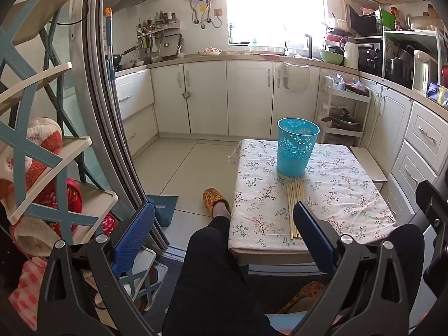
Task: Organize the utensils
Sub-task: 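Move both tools toward the wooden sticks beside the teal basket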
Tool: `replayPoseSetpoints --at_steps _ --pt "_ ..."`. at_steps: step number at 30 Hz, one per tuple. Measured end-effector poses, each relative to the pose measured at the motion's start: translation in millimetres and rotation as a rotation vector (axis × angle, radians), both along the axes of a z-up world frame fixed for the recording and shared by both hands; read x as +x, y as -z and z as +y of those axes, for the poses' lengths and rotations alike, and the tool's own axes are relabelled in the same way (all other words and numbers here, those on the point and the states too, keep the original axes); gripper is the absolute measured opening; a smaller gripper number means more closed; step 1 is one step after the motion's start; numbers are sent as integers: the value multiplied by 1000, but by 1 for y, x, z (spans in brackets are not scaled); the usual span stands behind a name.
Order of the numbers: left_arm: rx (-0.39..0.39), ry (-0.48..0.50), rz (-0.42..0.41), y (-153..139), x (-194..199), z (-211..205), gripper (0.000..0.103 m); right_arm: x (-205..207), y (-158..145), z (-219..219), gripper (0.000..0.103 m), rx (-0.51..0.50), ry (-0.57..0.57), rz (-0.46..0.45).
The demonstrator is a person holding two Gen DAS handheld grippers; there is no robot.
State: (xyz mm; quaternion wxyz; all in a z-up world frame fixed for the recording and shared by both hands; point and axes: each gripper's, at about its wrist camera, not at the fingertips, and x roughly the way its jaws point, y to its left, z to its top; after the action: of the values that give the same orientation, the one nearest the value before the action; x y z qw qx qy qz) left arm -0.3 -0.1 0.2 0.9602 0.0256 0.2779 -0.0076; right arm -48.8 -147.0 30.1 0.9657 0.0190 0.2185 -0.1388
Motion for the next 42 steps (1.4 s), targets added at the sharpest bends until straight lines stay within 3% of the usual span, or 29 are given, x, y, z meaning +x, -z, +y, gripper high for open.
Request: replayPoseSetpoints --at_steps 8,17,23,25,28,37,42 --pt "8 18 65 13 25 -8 95 25 14 -28 96 42 -38 54" --pt "28 30 197 49 84 -23 95 85 66 -65 96 123 17 192" --pt "35 35 286 85 139 -34 95 149 121 -81 95 135 -13 292" --pt "31 39 318 99 158 -38 95 165 135 -84 82 146 -29 323" --pt "17 42 349 114 180 -45 95 195 155 -86 72 186 -52 371" --pt "39 50 403 140 218 -64 95 248 183 -94 66 209 -49 417" --pt "44 53 414 145 226 -70 95 244 171 -98 66 235 -45 382"
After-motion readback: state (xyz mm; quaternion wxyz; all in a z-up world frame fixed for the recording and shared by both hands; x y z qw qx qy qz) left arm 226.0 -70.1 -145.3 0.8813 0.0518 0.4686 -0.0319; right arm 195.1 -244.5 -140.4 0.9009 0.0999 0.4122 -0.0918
